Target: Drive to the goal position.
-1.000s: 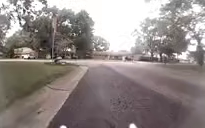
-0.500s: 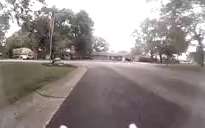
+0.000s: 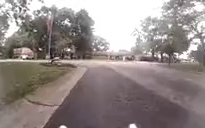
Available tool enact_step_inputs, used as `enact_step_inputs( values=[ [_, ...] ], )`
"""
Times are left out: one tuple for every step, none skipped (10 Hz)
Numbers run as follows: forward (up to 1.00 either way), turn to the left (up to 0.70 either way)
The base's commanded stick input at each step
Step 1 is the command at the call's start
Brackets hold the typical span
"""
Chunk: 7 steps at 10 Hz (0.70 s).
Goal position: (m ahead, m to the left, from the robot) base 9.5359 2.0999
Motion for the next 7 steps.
enact_step_inputs(
  values=[
    [0.7,0.0],
    [0.7,0.0],
    [0.7,0.0],
    [0.7,0.0],
    [0.7,0.0],
    [0.7,0.0],
    [0.7,0.0]
  ],
)
